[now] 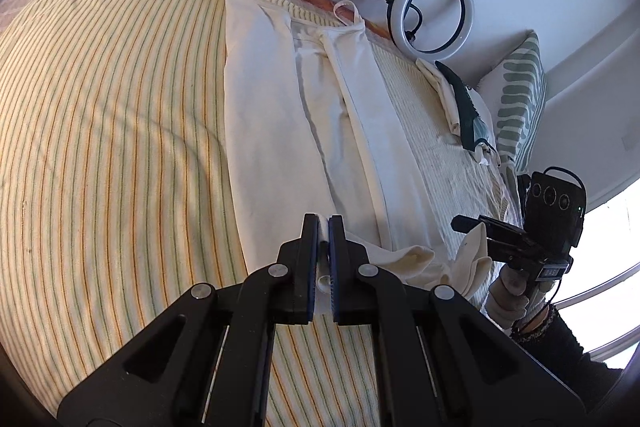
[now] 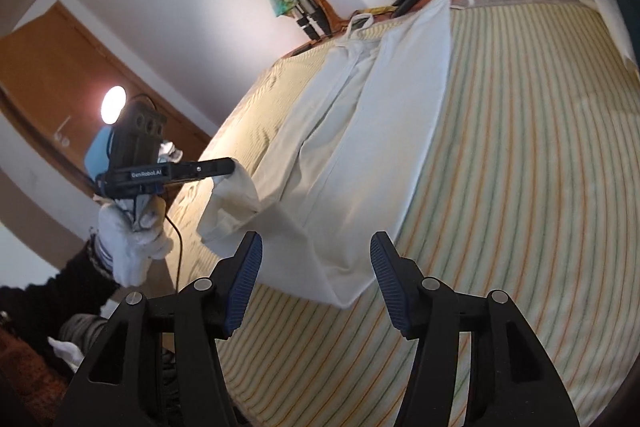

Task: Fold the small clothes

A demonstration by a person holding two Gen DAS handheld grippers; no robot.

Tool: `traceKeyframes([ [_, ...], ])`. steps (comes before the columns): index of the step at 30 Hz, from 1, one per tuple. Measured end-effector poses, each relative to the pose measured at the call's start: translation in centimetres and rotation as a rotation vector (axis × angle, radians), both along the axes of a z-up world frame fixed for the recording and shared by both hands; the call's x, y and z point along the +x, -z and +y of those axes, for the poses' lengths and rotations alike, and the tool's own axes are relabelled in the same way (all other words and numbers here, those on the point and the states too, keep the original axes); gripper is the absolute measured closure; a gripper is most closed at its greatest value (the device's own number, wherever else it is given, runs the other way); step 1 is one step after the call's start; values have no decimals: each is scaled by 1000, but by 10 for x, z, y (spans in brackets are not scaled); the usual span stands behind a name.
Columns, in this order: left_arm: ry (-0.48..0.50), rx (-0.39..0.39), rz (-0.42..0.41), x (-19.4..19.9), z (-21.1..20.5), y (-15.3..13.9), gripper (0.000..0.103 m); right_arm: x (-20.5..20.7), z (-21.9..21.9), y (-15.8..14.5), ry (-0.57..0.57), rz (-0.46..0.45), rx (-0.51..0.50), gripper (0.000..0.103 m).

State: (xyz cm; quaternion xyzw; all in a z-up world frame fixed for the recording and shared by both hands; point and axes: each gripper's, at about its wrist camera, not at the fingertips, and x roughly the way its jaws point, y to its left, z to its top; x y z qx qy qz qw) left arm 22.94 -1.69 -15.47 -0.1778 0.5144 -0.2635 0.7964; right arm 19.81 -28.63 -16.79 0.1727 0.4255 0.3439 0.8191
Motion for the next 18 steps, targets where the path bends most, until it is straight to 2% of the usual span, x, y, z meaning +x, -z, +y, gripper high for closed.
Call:
traceKeyframes([
  [3, -1, 5, 5, 3, 0, 1, 100, 2, 10, 0, -72, -12, 18, 47],
  [4, -2, 7, 7, 3, 0, 2, 100, 1, 15, -1, -97, -27, 16, 57],
  [5, -4, 9, 9, 3, 1, 2, 100, -1, 17, -2, -115, -36, 16, 83],
  [6, -4, 11, 10, 4, 1, 2, 100, -2, 20, -3, -136, -41, 13, 96],
  [7, -4, 12, 12, 5, 1, 2, 100, -3, 22, -4, -134, -58, -2, 101],
  [12, -18, 34, 10, 16, 0, 0, 100, 7, 17, -11, -40, -111, -107, 102],
  [15, -61, 42, 15, 27, 3, 1, 100, 24, 7, -12, 28, -108, -134, 102],
  [18, -96, 30, 20, 34, 10, 3, 100, 41, 1, -7, 97, -81, -204, 102],
])
